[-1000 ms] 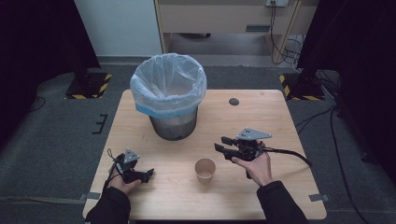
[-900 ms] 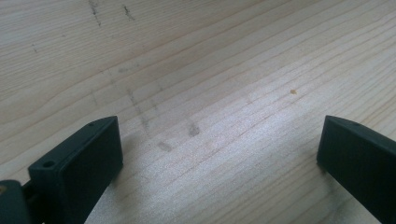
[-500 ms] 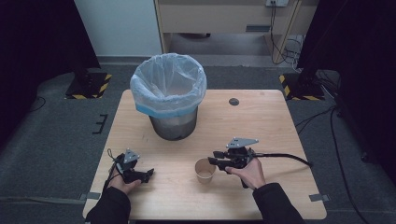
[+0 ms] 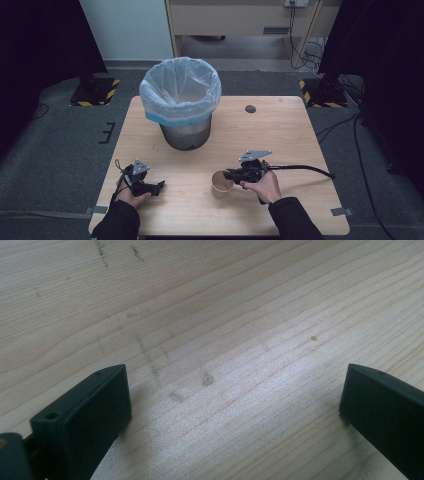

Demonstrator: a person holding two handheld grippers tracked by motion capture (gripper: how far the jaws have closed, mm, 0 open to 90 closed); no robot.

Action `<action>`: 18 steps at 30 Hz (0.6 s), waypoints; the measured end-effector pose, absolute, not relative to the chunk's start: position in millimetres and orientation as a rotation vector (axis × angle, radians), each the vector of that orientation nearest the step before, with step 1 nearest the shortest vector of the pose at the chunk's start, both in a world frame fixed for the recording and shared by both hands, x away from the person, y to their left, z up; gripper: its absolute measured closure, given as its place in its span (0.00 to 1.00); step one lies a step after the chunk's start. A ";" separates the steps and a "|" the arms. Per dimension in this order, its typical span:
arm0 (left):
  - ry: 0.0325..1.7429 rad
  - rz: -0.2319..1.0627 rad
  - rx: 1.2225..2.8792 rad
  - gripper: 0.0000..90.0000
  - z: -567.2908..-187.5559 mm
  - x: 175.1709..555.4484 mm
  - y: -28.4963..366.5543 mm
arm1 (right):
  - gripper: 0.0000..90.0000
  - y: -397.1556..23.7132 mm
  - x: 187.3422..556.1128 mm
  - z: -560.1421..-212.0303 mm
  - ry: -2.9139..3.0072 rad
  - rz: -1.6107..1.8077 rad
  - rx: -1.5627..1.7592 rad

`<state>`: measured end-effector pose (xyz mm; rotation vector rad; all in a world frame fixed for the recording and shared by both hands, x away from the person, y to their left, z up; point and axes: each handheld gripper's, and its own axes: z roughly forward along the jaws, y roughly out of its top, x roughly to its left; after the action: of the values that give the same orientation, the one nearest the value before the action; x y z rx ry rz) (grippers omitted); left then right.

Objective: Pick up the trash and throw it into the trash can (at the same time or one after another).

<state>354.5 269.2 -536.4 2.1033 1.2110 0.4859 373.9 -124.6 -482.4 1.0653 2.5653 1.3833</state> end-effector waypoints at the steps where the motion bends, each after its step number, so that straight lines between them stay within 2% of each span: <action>1: 1.211 0.486 2.103 0.00 -536.4 354.5 269.2 | 0.92 -124.7 373.9 -482.1 2.564 1.387 1.068; 18: 1.211 0.486 2.103 0.00 -536.4 354.6 269.2 | 0.92 -148.0 377.6 -442.2 2.300 1.623 1.088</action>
<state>354.6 269.2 -536.4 2.1034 1.2107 0.4861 377.6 -148.0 -442.2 1.0875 2.3003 1.6232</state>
